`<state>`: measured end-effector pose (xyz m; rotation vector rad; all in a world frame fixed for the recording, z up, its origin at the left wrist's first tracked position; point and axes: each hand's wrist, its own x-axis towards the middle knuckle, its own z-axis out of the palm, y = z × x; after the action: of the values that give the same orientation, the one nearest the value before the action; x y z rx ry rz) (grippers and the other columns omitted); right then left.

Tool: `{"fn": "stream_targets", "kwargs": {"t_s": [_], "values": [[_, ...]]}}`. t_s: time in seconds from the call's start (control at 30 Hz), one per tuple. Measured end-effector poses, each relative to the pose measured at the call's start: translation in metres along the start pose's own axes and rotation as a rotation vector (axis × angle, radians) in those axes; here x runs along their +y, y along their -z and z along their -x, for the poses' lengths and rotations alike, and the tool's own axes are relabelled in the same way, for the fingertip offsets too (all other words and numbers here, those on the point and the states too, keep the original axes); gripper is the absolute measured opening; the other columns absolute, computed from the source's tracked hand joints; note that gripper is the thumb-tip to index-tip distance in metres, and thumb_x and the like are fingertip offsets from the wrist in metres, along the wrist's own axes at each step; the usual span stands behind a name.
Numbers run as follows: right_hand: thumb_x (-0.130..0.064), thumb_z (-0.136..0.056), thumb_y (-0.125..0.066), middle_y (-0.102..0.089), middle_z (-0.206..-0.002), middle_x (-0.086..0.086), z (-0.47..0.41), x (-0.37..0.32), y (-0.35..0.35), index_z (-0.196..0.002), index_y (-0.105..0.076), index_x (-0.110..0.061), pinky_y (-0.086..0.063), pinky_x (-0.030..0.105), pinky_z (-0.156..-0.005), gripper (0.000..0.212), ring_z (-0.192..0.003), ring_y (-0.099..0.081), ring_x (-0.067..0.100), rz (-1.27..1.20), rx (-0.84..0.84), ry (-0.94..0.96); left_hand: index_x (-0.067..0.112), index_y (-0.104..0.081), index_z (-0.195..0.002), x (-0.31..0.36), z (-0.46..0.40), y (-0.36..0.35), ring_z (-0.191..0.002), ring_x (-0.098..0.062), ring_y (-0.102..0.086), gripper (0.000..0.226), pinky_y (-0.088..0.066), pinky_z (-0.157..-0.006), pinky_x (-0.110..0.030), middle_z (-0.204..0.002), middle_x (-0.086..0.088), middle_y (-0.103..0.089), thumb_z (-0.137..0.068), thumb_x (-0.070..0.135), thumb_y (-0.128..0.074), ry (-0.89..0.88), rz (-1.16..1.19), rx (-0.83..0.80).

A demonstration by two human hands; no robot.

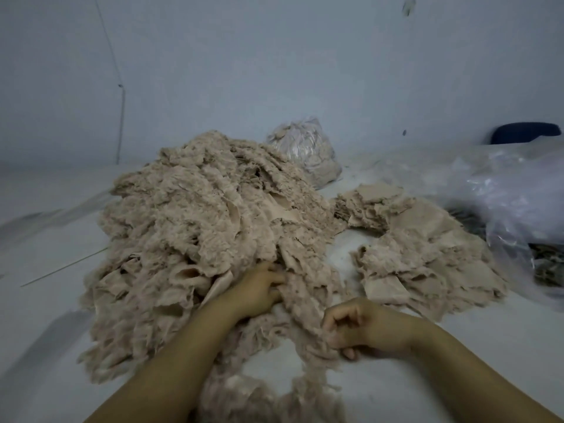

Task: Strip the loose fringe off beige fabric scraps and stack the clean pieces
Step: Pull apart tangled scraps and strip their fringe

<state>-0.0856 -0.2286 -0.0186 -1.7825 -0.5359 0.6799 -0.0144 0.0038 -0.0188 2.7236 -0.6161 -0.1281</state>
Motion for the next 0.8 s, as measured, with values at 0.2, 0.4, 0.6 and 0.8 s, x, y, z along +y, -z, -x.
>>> {"fn": "stream_targets", "kwargs": {"t_s": [0.2,0.4,0.6,0.8], "values": [[-0.044,-0.078,-0.071,-0.062,-0.063,-0.011,-0.021,-0.013,0.009,-0.099,-0.061,-0.023,-0.044,0.017,-0.045,0.03,-0.049,-0.055,0.004,-0.02,0.325,-0.065,0.011,-0.061,-0.085,-0.002,0.003,-0.02,-0.095,-0.014,-0.053,0.01,-0.039,-0.08,-0.019,-0.097,-0.002,-0.055,-0.092,0.012,-0.053,-0.114,0.488,0.22],[-0.021,-0.087,-0.069,-0.074,-0.087,0.006,-0.054,-0.001,-0.005,-0.092,-0.07,-0.013,-0.058,0.035,-0.07,0.01,-0.076,-0.071,0.018,-0.187,0.569,0.046,0.002,-0.049,-0.071,0.011,0.003,-0.014,-0.055,-0.017,-0.046,0.022,-0.038,-0.054,-0.026,-0.063,-0.011,-0.047,-0.092,0.006,-0.056,0.036,1.12,0.35],[-0.005,-0.089,-0.06,-0.072,-0.099,0.019,-0.058,0.001,-0.005,-0.11,-0.061,-0.003,-0.057,0.041,-0.076,0.021,-0.09,-0.07,0.034,-0.705,0.595,0.175,0.04,-0.047,-0.126,0.021,-0.004,0.012,-0.101,0.009,-0.044,0.06,-0.033,-0.083,-0.005,-0.118,0.016,-0.045,-0.074,0.044,-0.076,-0.054,0.426,0.057],[-0.015,-0.081,-0.071,-0.074,-0.09,0.009,-0.051,0.002,0.001,-0.102,-0.065,-0.01,-0.054,0.024,-0.063,0.022,-0.078,-0.071,0.017,-0.508,0.683,0.133,0.014,-0.067,-0.084,0.033,-0.021,-0.007,-0.079,-0.006,-0.06,0.009,-0.045,-0.073,-0.015,-0.083,0.002,-0.065,-0.087,0.007,-0.063,-0.087,0.772,0.344]]}}
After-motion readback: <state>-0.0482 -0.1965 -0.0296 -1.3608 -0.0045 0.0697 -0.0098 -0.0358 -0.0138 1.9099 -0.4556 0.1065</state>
